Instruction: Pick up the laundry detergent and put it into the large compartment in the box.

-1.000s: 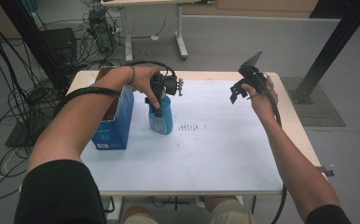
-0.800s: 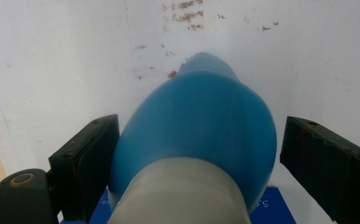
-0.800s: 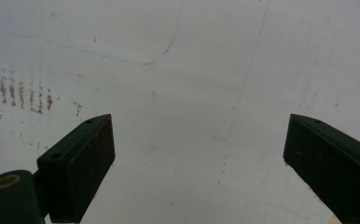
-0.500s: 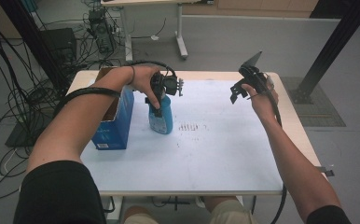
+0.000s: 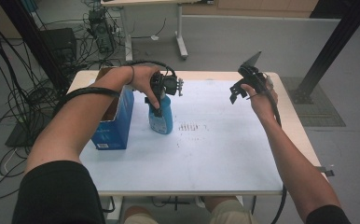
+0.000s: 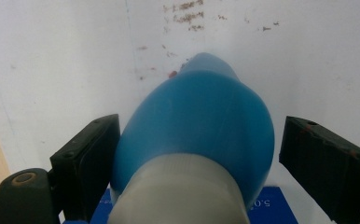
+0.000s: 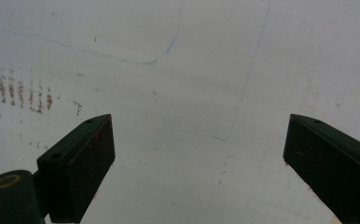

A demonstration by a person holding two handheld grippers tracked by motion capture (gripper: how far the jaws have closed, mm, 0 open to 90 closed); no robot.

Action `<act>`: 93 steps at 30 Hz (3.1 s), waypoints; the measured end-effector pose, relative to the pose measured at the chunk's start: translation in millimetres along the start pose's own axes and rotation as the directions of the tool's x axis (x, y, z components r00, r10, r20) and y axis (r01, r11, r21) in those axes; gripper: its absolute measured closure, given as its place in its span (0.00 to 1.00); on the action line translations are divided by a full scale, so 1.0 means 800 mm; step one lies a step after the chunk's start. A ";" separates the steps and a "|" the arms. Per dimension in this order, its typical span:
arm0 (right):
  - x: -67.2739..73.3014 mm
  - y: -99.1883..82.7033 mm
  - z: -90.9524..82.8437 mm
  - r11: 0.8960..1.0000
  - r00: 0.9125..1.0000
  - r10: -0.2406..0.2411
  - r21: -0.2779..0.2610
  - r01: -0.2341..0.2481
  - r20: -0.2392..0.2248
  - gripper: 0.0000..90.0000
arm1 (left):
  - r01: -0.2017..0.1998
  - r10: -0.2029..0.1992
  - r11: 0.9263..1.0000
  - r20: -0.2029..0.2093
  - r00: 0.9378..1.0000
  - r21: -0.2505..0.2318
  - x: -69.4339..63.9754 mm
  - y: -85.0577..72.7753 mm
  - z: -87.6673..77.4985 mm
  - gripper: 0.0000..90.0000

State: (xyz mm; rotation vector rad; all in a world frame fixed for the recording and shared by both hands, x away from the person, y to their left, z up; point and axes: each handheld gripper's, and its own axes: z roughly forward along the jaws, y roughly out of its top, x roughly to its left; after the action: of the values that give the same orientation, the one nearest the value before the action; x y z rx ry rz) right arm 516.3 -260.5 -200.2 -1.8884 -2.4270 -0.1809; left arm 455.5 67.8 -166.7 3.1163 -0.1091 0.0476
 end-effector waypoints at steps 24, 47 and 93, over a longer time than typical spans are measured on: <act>-0.001 -0.001 0.000 1.000 1.000 -0.001 -0.001 0.001 0.001 0.10 | -0.006 0.006 1.000 -0.002 1.000 0.003 -0.001 0.001 0.000 0.15; 0.004 0.002 0.004 1.000 1.000 -0.002 0.004 0.002 0.004 0.10 | -0.058 0.059 0.998 -0.041 0.997 0.024 -0.007 -0.001 0.003 0.23; 0.004 0.008 0.013 1.000 1.000 0.003 0.016 -0.003 0.013 0.10 | -0.160 0.160 0.987 0.018 0.987 -0.005 0.018 -0.008 0.002 0.38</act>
State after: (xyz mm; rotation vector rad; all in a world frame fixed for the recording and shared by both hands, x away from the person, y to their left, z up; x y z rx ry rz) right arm 521.7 -254.4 -209.5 -1.8925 -2.4267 -0.1488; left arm 470.7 73.1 -168.1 3.0976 -0.3596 0.0218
